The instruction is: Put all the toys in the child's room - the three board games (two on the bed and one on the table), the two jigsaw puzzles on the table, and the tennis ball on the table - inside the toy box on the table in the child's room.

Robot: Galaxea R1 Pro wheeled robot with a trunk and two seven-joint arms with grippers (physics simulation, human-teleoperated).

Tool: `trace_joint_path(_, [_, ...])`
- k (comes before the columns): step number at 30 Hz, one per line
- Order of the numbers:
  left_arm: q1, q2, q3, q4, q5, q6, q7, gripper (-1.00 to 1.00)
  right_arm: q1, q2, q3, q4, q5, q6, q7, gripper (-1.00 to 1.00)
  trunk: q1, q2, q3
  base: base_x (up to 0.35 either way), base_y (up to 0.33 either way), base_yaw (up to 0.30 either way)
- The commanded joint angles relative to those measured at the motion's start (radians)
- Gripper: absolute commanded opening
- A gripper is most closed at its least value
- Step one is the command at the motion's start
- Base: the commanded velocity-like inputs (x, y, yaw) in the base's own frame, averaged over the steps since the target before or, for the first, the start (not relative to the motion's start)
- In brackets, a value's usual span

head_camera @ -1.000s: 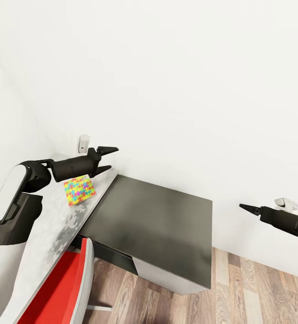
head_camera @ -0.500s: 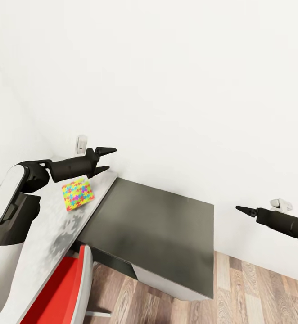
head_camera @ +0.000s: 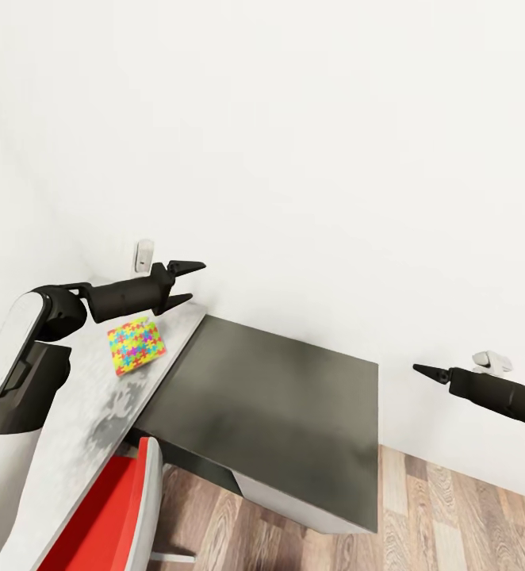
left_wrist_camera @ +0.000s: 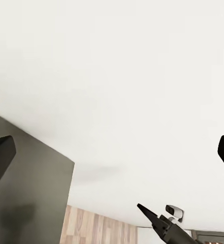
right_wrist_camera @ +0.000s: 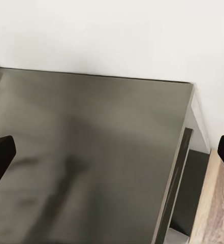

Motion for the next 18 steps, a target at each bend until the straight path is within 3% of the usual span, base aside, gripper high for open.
trace_joint_path(1, [-0.001,0.001,-0.001,-0.001,0.011,-0.001,0.01,1.0,-0.001,0.0,-0.001,0.0,0.01,0.005,0.01,1.0,0.001,-0.002,-0.002,-0.011,0.014,0.0])
trace_joint_path(18, [-0.001,0.0,-0.001,-0.002,0.012,-0.002,0.007,1.0,-0.001,0.0,-0.001,0.0,0.01,0.005,0.01,1.0,0.001,-0.002,-0.002,-0.025,0.039,0.0])
